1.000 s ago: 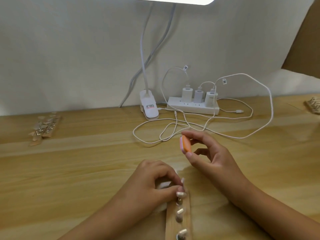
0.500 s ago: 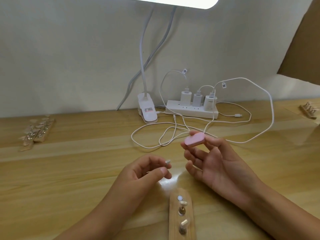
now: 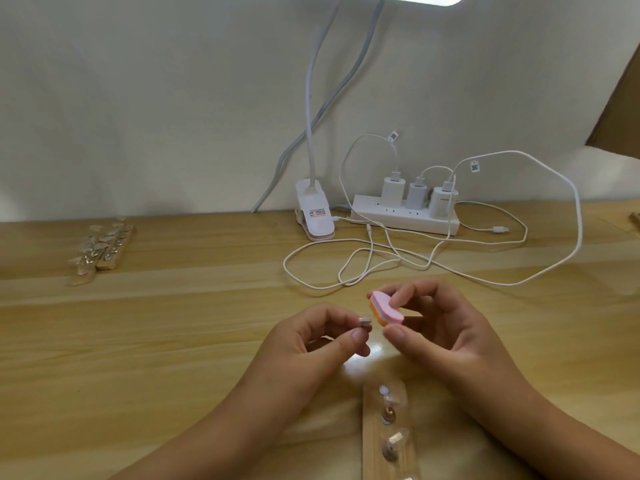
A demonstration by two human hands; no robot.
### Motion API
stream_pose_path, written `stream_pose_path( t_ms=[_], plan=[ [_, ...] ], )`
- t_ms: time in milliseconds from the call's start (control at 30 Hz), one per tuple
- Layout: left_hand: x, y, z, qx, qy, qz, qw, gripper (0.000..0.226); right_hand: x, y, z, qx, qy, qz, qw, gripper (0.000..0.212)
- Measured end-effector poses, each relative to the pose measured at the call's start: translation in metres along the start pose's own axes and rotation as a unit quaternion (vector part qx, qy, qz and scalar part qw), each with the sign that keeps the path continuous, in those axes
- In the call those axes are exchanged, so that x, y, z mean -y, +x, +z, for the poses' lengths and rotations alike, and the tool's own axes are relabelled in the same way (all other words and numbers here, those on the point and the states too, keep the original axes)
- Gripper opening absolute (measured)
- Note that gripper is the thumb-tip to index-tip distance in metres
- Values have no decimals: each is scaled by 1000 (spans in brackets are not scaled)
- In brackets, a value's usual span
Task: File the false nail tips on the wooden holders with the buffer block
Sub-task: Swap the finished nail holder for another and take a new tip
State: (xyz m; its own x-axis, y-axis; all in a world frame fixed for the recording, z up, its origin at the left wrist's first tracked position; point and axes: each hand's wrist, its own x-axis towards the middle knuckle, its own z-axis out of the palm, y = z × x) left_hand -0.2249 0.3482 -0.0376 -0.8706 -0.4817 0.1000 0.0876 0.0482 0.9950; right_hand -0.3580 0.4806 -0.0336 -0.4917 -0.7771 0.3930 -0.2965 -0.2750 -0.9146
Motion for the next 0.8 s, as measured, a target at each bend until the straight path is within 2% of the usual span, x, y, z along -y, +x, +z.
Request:
stream_pose_path(
  t_ms=[100, 300, 467, 667, 800],
  plan=[
    [1, 0, 0, -4, 7, 0, 1000, 12, 1, 0, -3, -29, -51, -34, 998, 19],
    [0, 0, -1, 2, 9, 5, 1000, 23, -3, 0, -4, -22, -94, -71, 993, 35],
    [1, 0, -1, -2, 2, 6, 1000, 28, -6, 0, -6, -17, -126, -88, 988, 24],
    [1, 1, 0, -2, -1, 9, 1000, 28, -7, -1, -7, -11, -120, -93, 988, 21],
    [2, 1, 0, 7, 6, 12, 1000, 26, -7, -2, -5, 17, -143, -93, 985, 43]
  ],
)
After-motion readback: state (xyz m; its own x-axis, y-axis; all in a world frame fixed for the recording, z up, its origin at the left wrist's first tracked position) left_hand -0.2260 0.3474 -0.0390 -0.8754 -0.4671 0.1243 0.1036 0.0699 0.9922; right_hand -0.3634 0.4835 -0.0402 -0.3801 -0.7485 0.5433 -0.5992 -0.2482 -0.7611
